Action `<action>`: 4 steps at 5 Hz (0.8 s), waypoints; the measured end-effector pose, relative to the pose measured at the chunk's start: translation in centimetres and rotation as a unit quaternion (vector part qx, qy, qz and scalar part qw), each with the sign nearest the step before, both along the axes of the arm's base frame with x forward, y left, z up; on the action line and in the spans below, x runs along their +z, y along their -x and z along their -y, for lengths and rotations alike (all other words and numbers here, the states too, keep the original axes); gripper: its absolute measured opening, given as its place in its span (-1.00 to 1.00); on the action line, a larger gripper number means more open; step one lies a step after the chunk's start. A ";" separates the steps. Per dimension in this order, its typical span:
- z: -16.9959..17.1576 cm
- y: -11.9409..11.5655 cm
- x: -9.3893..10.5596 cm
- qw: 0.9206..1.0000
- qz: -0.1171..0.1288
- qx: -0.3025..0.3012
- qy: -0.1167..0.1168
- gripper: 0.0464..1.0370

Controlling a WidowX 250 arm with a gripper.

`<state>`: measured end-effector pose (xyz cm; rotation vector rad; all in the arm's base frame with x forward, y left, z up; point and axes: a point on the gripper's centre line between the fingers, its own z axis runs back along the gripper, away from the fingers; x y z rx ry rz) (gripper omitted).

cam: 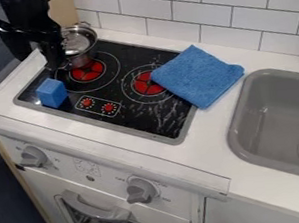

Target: Move the blue cloth to the upper center of the stove

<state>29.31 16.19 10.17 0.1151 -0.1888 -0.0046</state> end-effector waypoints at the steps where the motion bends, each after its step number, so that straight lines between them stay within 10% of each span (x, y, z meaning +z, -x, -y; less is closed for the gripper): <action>1: 0.1 0.1 -1.1 1.000 -0.016 0.002 0.009 0.93; 4: 9.2 -5.2 -3.1 0.986 -0.044 -0.157 0.036 0.93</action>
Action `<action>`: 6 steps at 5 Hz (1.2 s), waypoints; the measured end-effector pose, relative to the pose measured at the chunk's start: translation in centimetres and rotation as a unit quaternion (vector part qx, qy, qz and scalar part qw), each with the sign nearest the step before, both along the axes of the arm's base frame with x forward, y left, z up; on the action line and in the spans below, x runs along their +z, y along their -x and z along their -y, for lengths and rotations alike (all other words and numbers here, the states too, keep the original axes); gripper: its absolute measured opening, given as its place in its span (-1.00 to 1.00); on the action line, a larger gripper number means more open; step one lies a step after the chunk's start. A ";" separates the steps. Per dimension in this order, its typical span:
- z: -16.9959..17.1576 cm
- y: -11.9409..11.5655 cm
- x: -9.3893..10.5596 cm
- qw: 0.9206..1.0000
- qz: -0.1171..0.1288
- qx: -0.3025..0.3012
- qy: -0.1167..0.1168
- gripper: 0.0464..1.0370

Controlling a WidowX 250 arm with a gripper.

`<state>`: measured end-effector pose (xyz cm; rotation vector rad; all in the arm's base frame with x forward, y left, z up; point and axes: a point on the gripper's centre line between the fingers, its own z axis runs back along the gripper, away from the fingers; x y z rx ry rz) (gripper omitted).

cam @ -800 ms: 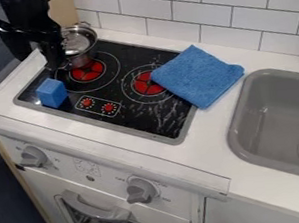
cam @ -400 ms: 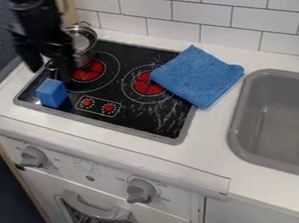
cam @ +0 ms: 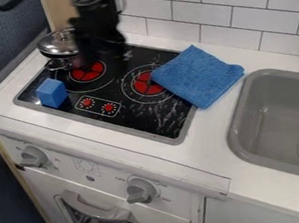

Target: Move the blue cloth to the upper center of the stove

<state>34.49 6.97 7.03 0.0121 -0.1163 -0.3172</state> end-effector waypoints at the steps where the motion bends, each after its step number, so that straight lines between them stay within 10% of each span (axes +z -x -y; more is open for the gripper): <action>1: 2.6 -1.9 -0.8 0.999 0.001 -0.048 -0.002 0.93; 6: 7.2 -5.6 -4.7 0.993 0.036 -0.108 0.018 0.93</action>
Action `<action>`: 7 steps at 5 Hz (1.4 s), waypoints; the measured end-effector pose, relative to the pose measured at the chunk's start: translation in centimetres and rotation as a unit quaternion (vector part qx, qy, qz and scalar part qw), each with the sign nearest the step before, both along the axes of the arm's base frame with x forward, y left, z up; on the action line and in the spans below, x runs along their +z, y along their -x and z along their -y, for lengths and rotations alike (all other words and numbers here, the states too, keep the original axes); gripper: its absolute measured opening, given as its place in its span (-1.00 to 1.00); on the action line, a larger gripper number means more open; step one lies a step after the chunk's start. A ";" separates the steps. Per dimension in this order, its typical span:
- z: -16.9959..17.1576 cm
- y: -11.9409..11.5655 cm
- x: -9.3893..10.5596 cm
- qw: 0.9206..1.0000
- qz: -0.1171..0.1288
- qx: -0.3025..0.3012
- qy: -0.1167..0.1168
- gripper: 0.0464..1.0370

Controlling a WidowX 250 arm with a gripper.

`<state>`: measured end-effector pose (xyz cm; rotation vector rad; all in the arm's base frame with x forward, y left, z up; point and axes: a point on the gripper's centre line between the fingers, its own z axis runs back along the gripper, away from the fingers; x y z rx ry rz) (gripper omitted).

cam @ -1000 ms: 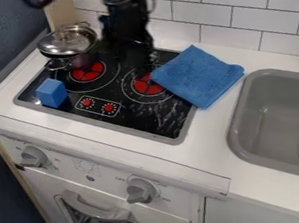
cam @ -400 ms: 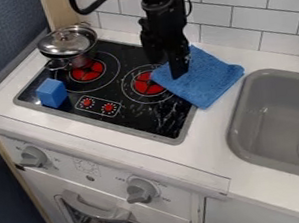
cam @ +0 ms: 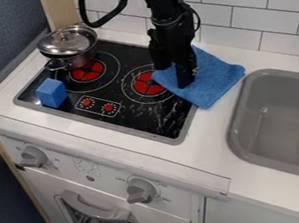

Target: Move the blue cloth to the upper center of the stove

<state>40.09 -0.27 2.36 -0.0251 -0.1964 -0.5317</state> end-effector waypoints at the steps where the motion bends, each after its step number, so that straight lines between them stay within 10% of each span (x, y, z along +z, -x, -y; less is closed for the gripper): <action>1: -0.3 0.3 -0.4 1.000 0.002 0.004 -0.008 0.93; 7: -11.7 -1.8 -0.2 0.982 0.009 0.184 -0.048 0.93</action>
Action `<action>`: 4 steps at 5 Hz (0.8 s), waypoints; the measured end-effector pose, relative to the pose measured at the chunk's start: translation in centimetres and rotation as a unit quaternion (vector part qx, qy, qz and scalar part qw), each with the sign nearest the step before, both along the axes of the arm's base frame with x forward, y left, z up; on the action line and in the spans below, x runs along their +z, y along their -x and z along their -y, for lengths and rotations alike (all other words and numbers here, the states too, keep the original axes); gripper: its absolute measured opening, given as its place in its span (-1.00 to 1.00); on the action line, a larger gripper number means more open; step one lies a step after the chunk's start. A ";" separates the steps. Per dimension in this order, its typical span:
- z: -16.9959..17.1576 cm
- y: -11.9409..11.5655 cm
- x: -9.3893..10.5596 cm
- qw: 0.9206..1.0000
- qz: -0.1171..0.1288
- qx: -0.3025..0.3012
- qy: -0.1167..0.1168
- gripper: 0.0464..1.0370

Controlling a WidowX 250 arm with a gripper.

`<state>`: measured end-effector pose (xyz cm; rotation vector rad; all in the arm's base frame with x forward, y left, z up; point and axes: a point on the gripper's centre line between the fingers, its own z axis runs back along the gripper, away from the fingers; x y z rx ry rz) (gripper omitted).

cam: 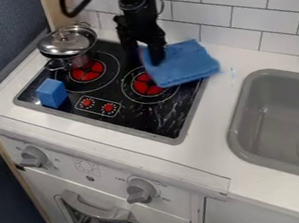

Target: Move the blue cloth to the upper center of the stove

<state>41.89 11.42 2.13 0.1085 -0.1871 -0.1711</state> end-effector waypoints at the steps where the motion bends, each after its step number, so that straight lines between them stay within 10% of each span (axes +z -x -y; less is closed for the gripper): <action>1: -3.4 1.5 0.3 0.999 -0.008 0.037 -0.028 0.93; 4: -6.3 3.6 0.4 0.996 -0.026 0.077 -0.032 0.93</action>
